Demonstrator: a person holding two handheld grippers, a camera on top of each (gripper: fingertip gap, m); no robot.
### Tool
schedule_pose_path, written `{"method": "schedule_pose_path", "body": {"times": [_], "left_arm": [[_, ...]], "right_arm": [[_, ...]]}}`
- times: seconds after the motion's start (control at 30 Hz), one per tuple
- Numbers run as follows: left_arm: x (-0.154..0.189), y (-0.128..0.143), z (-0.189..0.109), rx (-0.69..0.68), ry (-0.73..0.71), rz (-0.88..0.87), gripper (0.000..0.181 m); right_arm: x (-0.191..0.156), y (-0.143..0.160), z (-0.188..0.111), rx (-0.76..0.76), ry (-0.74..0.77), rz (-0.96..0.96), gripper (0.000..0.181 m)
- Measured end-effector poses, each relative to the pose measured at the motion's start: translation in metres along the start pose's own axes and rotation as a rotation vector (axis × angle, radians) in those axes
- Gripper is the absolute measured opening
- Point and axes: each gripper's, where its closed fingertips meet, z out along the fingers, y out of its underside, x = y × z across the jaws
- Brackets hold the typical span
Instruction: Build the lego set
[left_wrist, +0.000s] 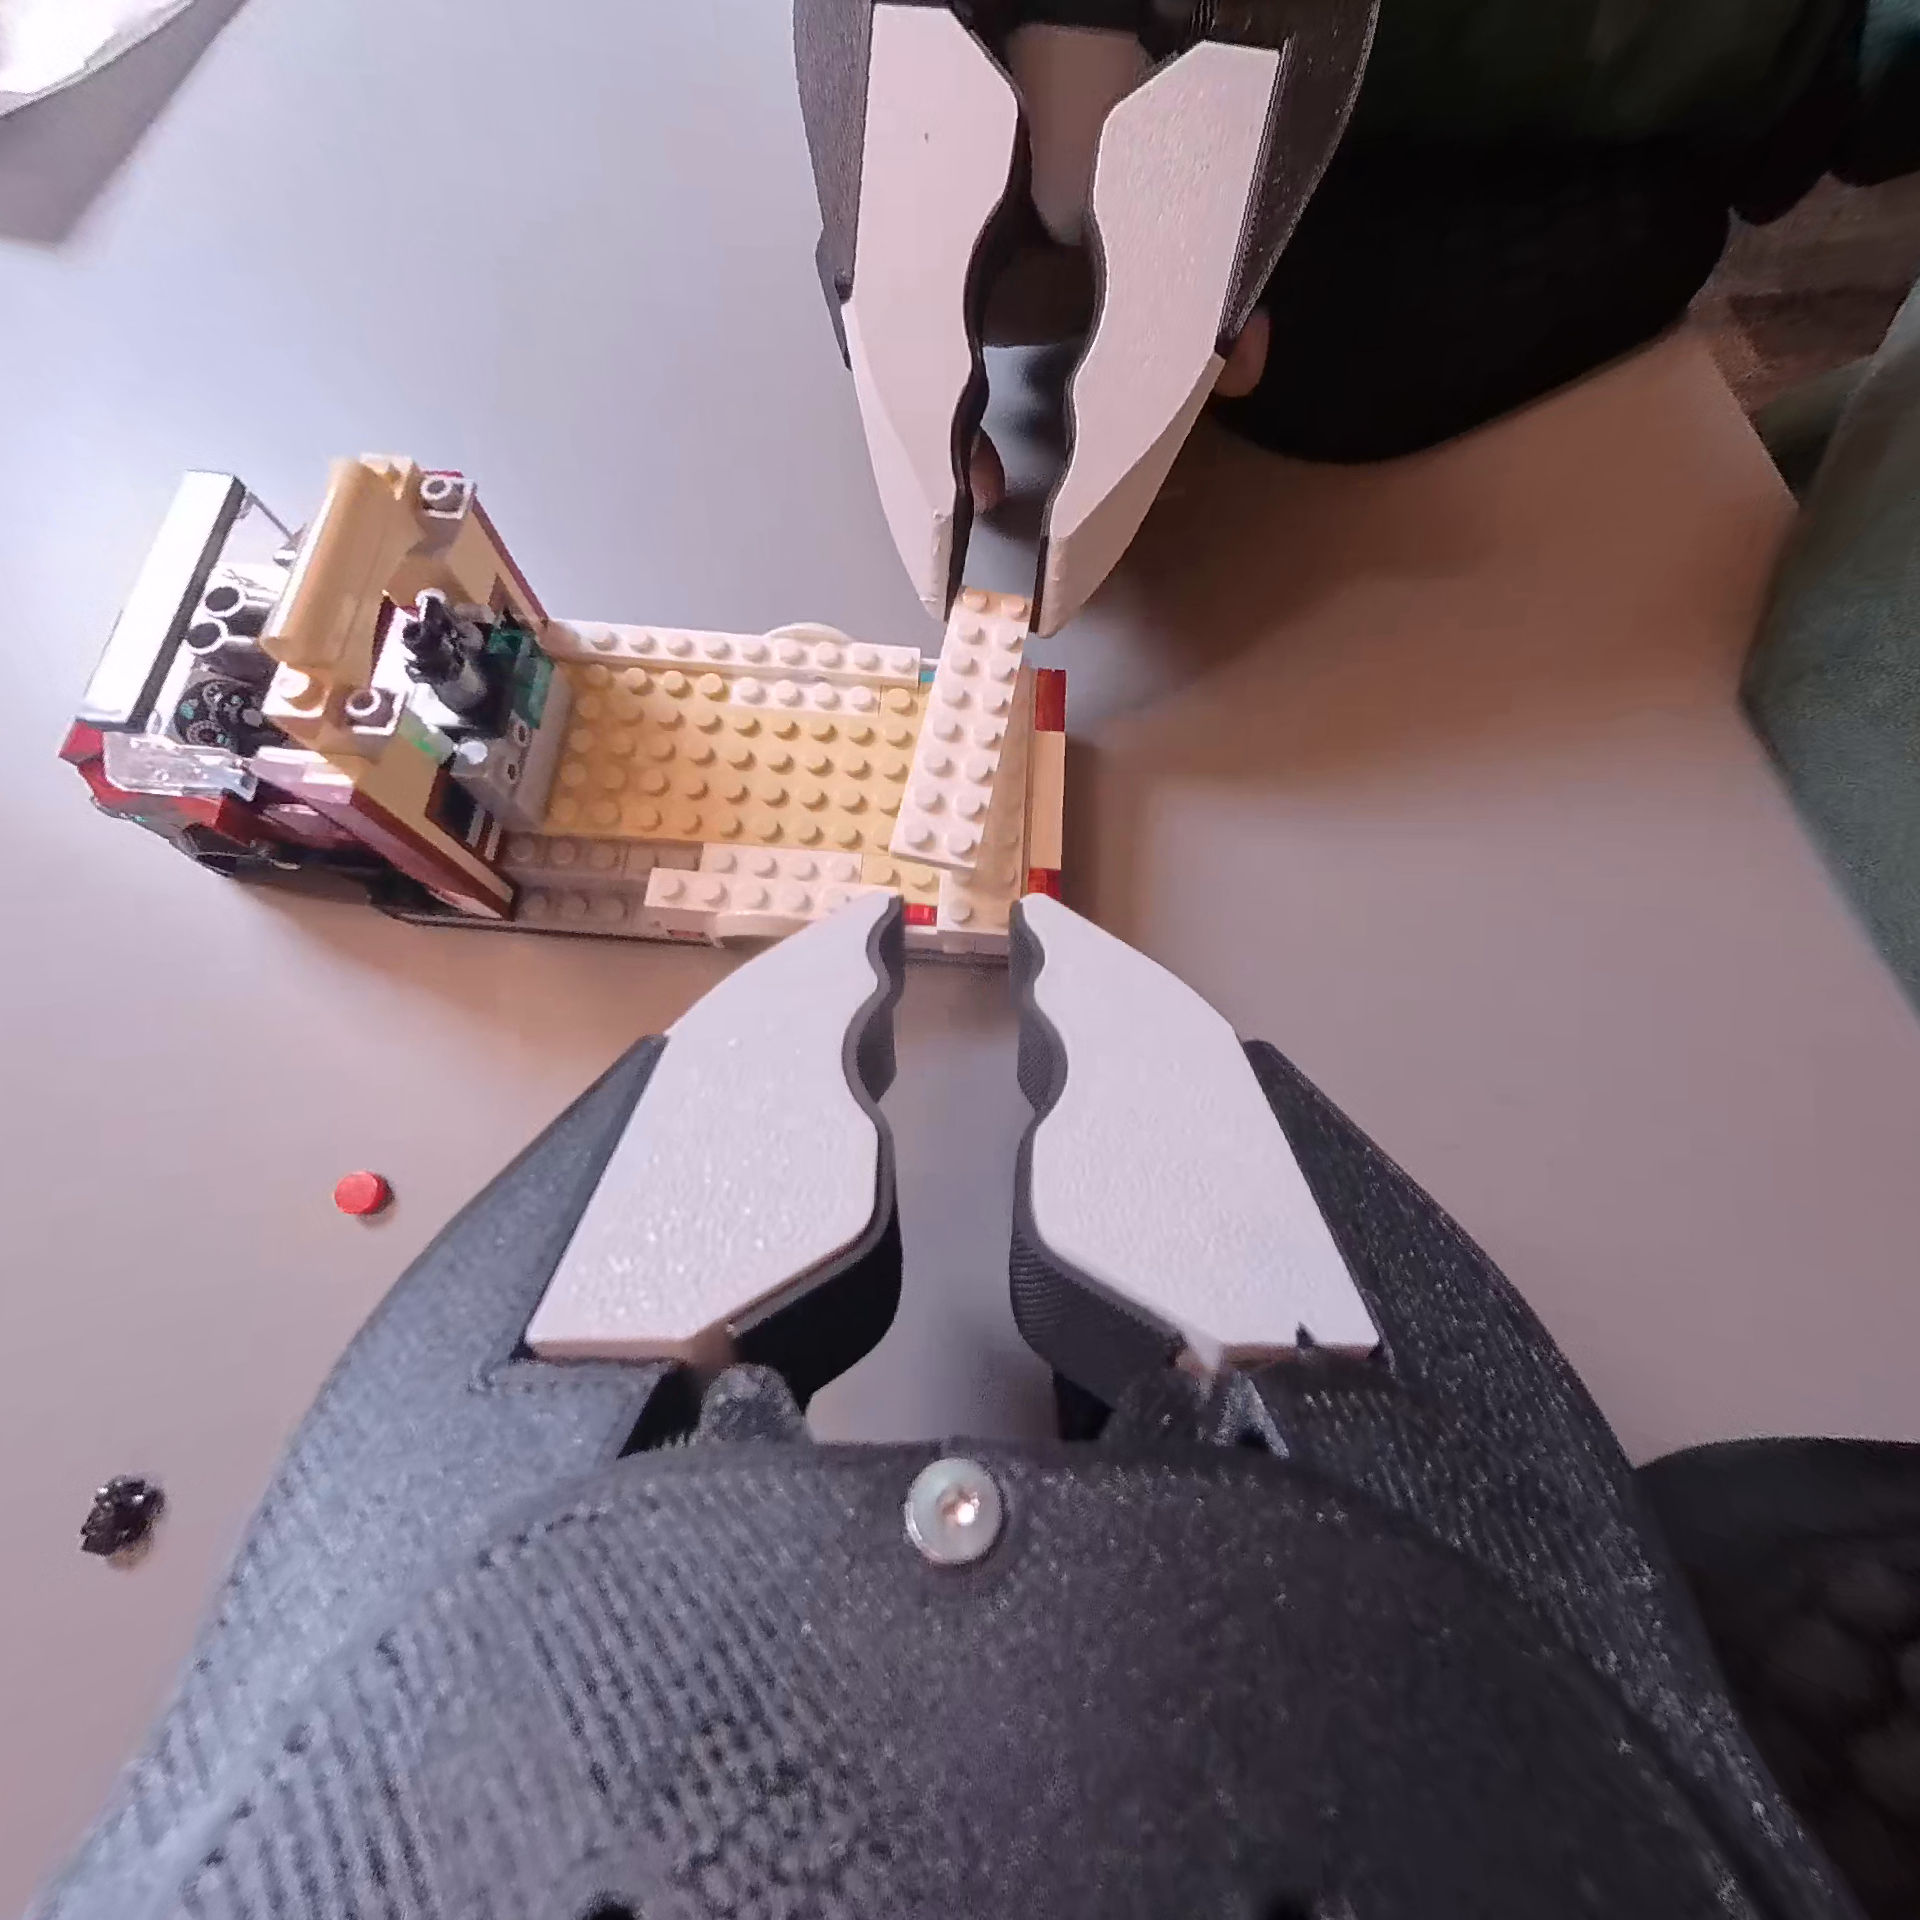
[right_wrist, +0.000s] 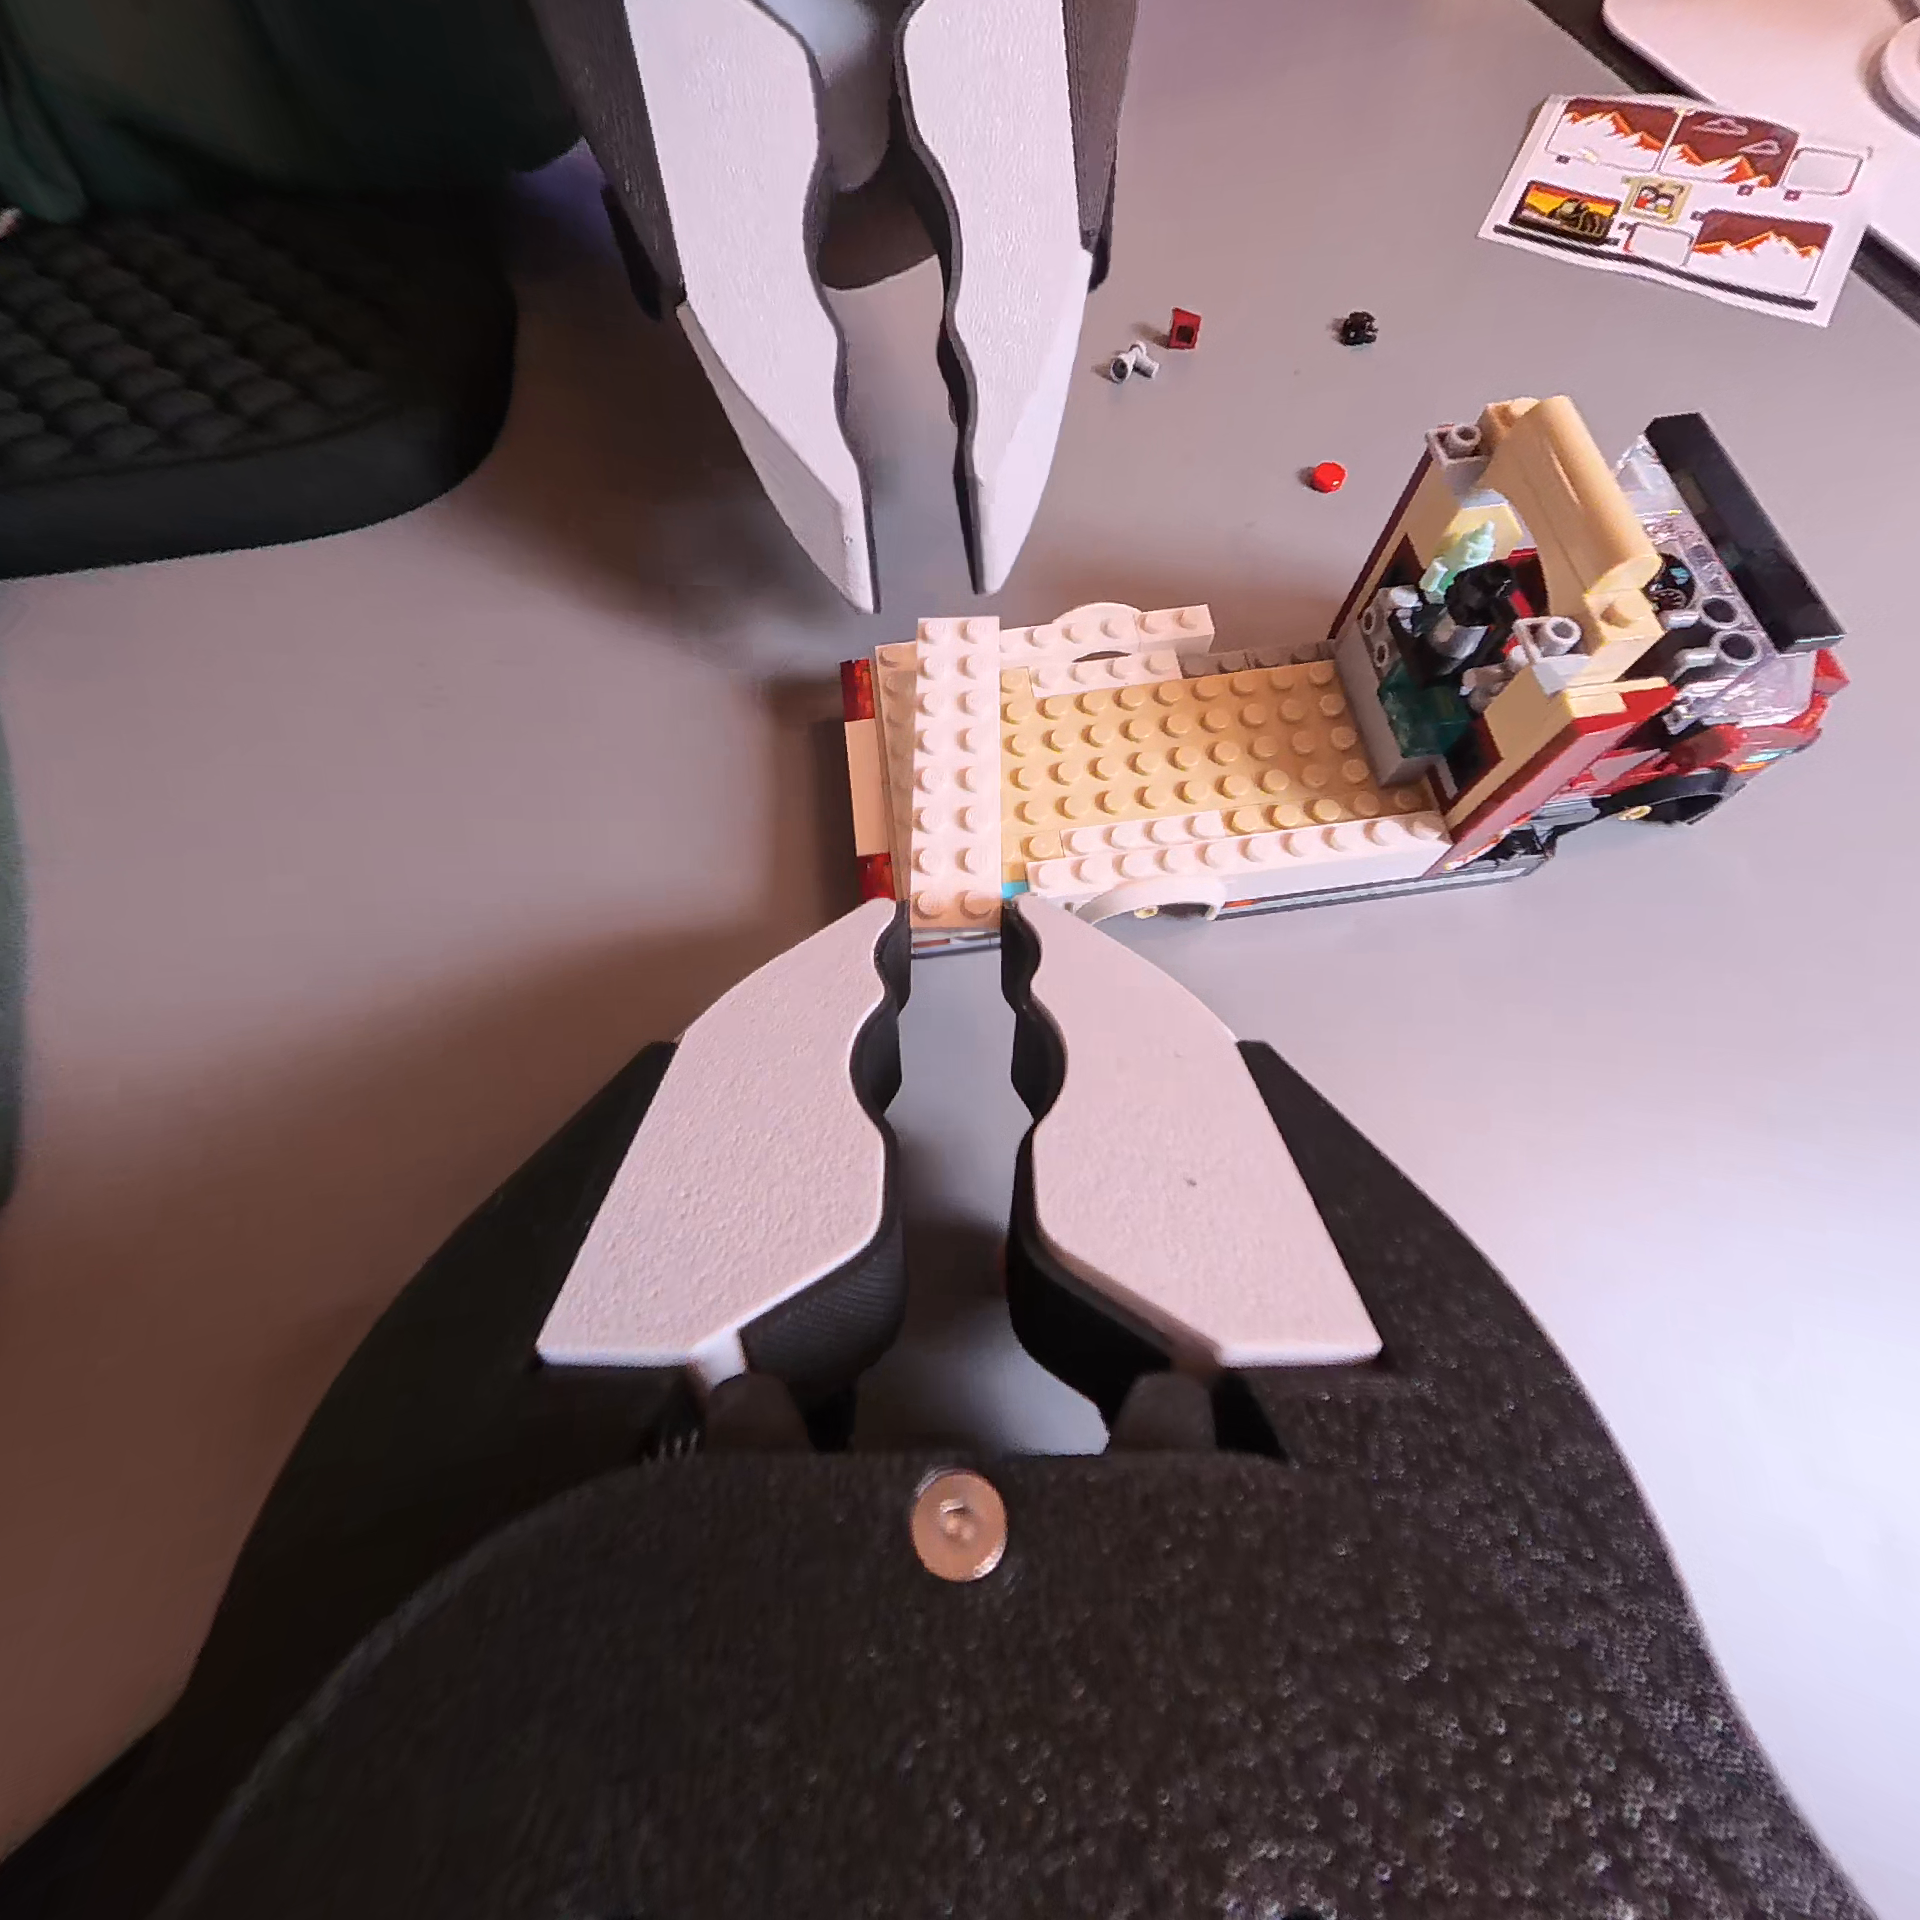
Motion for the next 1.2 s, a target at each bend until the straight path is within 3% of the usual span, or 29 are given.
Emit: {"method": "schedule_pose_path", "body": {"times": [0.47, 0.77, 1.2], "left_arm": [[-0.010, -0.001, -0.007, 0.098, -0.087, -0.048, 0.012], [-0.013, 0.003, -0.007, 0.155, -0.090, -0.085, 0.017], [-0.006, 0.003, 0.002, 0.138, -0.083, -0.050, 0.016]], "right_arm": [[0.009, -0.013, 0.009, -0.032, -0.025, -0.067, 0.016], [0.010, -0.011, 0.016, -0.031, -0.044, -0.062, 0.016], [0.006, -0.011, 0.012, -0.012, -0.044, -0.052, 0.017]]}}
